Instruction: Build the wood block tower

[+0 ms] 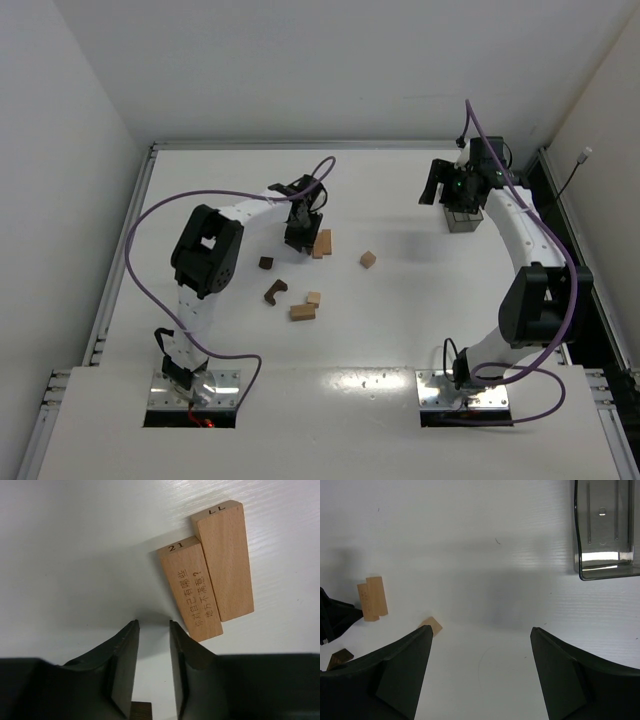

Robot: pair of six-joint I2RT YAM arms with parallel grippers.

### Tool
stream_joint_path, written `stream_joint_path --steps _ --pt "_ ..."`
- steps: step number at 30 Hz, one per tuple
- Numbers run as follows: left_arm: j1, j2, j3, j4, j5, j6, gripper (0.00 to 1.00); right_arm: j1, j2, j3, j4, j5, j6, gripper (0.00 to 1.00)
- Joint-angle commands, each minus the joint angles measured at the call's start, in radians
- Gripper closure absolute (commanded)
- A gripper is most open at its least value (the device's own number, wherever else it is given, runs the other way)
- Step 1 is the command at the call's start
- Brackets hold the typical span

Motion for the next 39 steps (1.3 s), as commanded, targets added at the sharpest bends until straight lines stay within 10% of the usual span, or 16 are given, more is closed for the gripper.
stream_joint_path --steps 1,7,21,39 --pt "-0.013 -0.009 0.020 -0.014 -0.019 -0.008 0.74 0.003 -0.027 -0.001 0.038 -0.012 0.010 0.24" --pt "0.025 -0.076 -0.023 -0.014 -0.052 -0.021 1.00 0.003 -0.027 -0.001 0.038 -0.012 0.010 0.24" --pt "-0.102 -0.321 -0.264 -0.006 0.275 0.376 1.00 -0.007 -0.027 -0.010 0.056 -0.222 -0.108 0.24" --pt "-0.124 -0.058 0.052 -0.230 0.364 0.932 1.00 -0.016 -0.069 -0.028 0.065 -0.379 -0.226 0.24"
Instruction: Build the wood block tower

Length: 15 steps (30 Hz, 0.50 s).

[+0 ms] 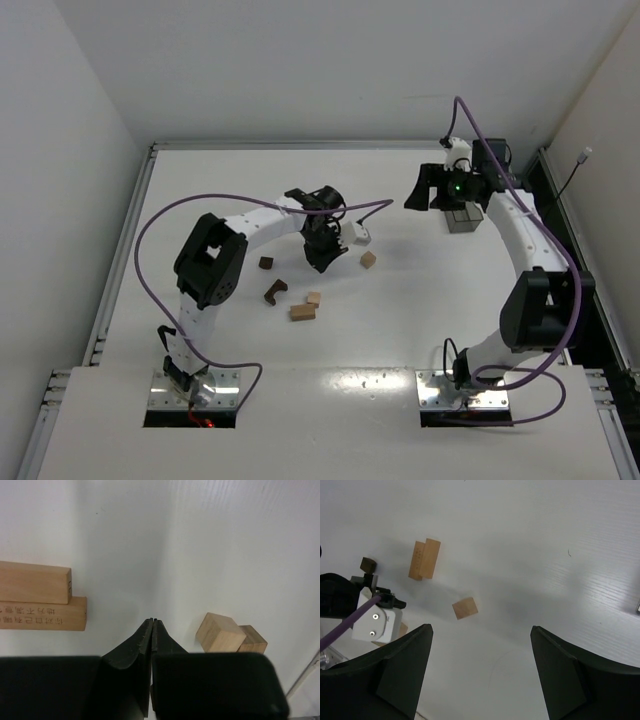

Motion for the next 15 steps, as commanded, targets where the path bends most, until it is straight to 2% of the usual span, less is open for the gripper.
stream_joint_path --steps 1,3,10,15 --pt "0.007 0.020 0.051 -0.059 0.035 0.099 1.00 -0.020 -0.061 -0.016 0.039 -0.029 -0.027 0.24" --pt "0.007 0.020 0.041 -0.050 0.023 0.099 1.00 -0.020 -0.061 -0.016 0.039 -0.029 -0.027 0.24" --pt "0.025 0.020 0.000 -0.041 0.023 0.099 0.87 -0.040 -0.070 -0.027 0.048 -0.029 -0.017 0.23" --pt "0.049 0.029 -0.001 -0.041 0.052 0.099 0.82 -0.040 -0.070 -0.018 0.048 -0.029 -0.017 0.23"
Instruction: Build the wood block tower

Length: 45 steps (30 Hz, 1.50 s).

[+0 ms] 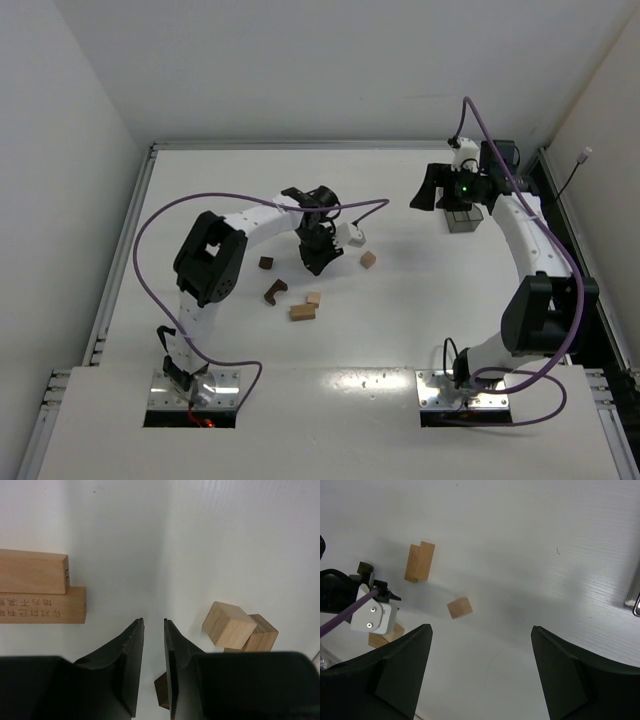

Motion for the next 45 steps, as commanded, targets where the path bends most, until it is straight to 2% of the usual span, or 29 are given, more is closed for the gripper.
stream_joint_path --steps 1,12,18,21,26,30,45 --pt "0.026 0.004 -0.003 0.010 0.056 0.027 0.80 -0.003 -0.025 0.004 0.045 -0.026 -0.009 0.23" --pt "0.069 0.016 0.029 -0.039 0.136 0.040 0.68 -0.003 -0.016 0.015 0.045 -0.026 -0.009 0.21" --pt "0.078 0.025 0.040 -0.060 0.159 0.050 0.67 -0.003 -0.025 0.006 0.054 -0.026 -0.009 0.20" --pt "0.078 0.045 0.058 -0.079 0.179 0.059 0.60 -0.003 -0.025 0.006 0.054 -0.017 0.000 0.19" --pt "0.087 0.065 0.091 -0.091 0.188 0.059 0.60 -0.003 -0.025 0.006 0.054 -0.008 0.000 0.18" --pt "0.087 0.076 0.111 -0.111 0.188 0.059 0.54 -0.003 -0.025 0.006 0.054 -0.008 0.000 0.18" --pt "0.096 0.127 0.170 -0.130 0.188 0.050 0.49 -0.003 -0.006 0.015 0.054 -0.008 0.000 0.18"
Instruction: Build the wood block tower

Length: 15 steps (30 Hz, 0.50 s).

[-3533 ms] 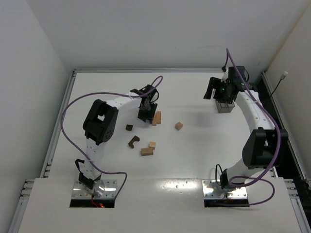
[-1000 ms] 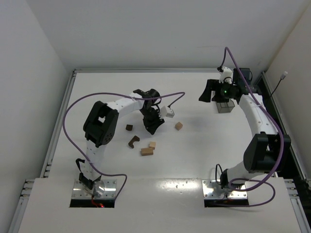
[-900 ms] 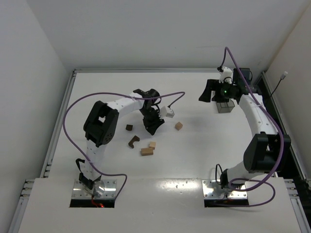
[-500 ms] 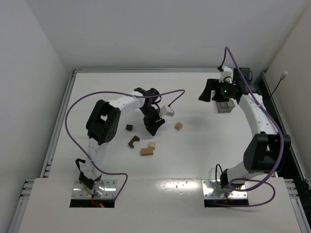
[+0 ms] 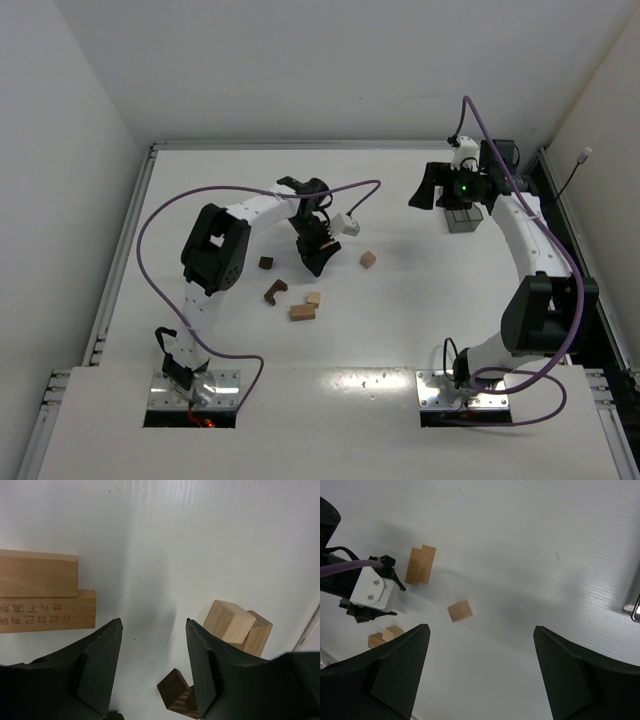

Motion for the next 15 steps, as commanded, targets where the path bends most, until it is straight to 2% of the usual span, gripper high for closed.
stream_joint_path --steps 1,15 --pt "0.010 0.016 0.035 -0.011 0.037 0.021 0.49 -0.003 -0.006 0.015 0.036 -0.006 -0.001 0.18" --pt "0.010 0.045 0.066 -0.011 0.019 0.011 0.45 -0.003 0.012 0.024 0.036 -0.006 -0.001 0.17"
